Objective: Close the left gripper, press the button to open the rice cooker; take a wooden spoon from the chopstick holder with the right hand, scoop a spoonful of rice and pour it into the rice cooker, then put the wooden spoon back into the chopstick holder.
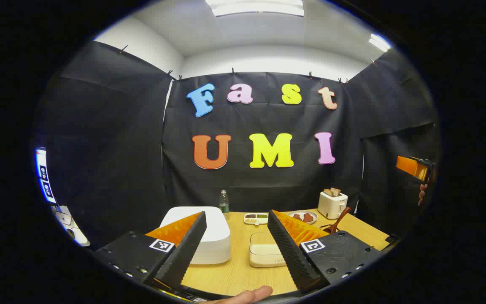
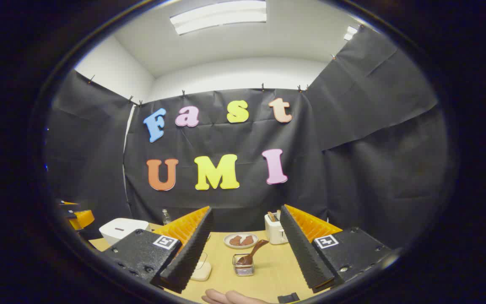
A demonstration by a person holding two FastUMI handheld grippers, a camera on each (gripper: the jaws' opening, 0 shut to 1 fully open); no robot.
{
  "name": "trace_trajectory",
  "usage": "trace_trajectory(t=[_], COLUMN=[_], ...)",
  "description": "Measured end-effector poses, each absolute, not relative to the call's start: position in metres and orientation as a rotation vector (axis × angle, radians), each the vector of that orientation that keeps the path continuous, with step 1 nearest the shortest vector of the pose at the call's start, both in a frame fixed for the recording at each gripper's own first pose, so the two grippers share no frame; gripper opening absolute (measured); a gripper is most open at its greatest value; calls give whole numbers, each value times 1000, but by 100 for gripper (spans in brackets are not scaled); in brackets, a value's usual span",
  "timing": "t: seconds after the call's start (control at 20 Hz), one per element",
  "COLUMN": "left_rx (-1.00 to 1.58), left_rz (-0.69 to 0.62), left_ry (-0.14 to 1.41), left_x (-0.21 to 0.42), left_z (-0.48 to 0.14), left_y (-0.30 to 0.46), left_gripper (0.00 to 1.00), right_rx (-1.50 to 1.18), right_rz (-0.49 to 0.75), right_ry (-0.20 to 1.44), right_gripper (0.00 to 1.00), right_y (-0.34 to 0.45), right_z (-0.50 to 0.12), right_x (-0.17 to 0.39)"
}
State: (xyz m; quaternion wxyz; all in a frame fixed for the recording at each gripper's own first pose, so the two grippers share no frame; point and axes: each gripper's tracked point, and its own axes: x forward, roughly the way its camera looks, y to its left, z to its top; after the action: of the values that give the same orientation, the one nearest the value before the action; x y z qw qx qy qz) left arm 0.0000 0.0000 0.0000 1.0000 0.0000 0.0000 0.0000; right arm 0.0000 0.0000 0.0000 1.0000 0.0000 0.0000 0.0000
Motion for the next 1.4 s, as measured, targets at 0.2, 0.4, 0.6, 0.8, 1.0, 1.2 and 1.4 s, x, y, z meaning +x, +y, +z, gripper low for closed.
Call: trace_trajectory(t=[0.2,0.4,0.6,0.8,1.0,1.2,1.4], left_rx=[13,7,-8,-17,-39,-65,-67], left_rz=[-11,-24,-28,-7,3,4,-11], left_ry=[12,11,8,-11,2,17,55], left_x=[1,0,1,5,15,26,39], left_z=[-4,-3,-2,5,0,1,-3], left_y=[-2,-6,-5,2,12,29,43], left_gripper=[94,94,93,94,93,84,63], right_rx=[-3,-10,2,15,20,-10,-21], right_rz=[-1,-14,-11,-22,-13,-9,12], right_ry=[14,22,36,31,33,23,23], right_gripper=[100,100,100,100,100,100,100], right_y=[-6,-15,-22,-31,-32,-27,-17], right_z=[-7,-14,-21,-24,-31,-39,-47], right_x=[2,5,5,5,5,5,10])
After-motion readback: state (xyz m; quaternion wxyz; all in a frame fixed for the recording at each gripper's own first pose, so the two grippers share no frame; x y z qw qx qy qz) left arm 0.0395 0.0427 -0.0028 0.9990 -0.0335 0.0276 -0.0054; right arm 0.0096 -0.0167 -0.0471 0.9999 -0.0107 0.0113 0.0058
